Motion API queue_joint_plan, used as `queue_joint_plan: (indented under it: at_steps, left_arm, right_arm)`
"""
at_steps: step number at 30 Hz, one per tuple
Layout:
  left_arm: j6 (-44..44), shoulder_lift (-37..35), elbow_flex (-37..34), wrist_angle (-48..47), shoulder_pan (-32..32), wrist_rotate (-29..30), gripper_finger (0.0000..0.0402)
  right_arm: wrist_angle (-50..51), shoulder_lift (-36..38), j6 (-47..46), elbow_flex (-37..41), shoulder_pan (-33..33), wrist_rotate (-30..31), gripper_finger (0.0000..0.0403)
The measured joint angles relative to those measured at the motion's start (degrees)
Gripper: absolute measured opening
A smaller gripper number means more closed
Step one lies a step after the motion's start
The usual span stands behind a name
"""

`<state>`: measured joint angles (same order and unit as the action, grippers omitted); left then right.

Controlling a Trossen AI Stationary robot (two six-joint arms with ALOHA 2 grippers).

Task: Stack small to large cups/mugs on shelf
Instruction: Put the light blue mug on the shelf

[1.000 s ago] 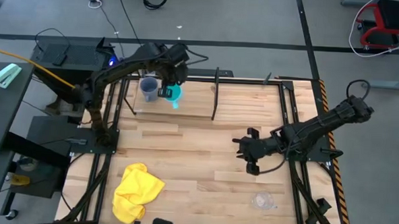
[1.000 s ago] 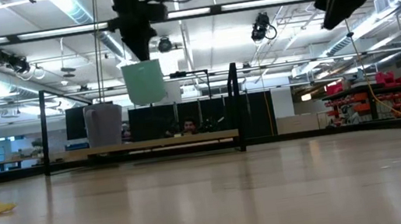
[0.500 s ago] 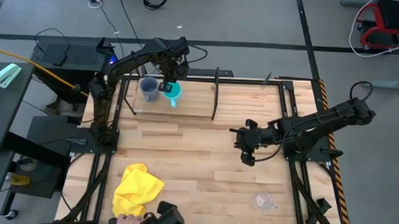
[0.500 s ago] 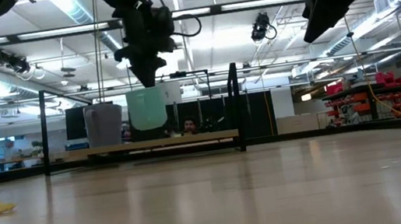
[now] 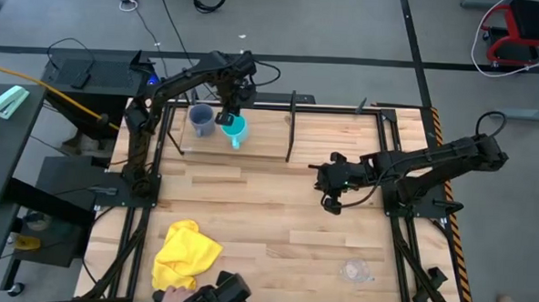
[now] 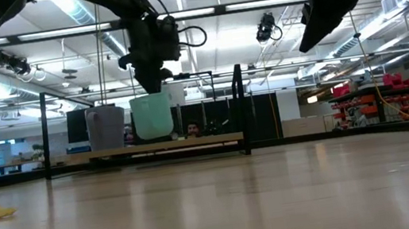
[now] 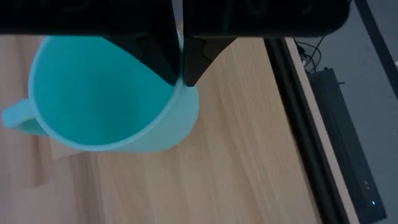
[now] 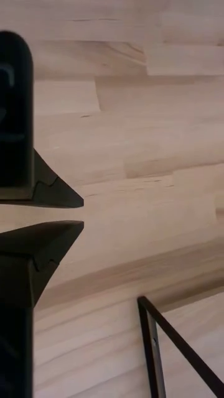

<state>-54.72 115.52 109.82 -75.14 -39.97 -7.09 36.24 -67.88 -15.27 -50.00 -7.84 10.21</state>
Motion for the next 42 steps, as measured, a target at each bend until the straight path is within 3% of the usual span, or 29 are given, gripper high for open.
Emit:
queue_joint_plan:
  at_steps: [17,24,35,42]
  left_arm:
    - [0.04,3.20,0.13,2.10,0.13,3.02,0.0011]
    - [0.07,3.20,0.81,5.76,0.74,3.67,0.0040]
    - [1.90,3.20,0.87,7.22,2.01,8.61,0.0028]
    - [2.95,3.10,0.87,7.14,2.70,9.50,0.0047]
  right_arm:
    - [-0.66,0.00,0.49,0.00,-0.04,-0.01,0.0050]
    - [-0.71,0.00,0.81,0.00,-0.04,-0.01,0.0050]
    - [-0.71,0.00,0.90,0.00,-0.04,-0.01,0.0050]
    - [-0.71,0.00,0.90,0.00,-0.04,-0.01,0.0050]
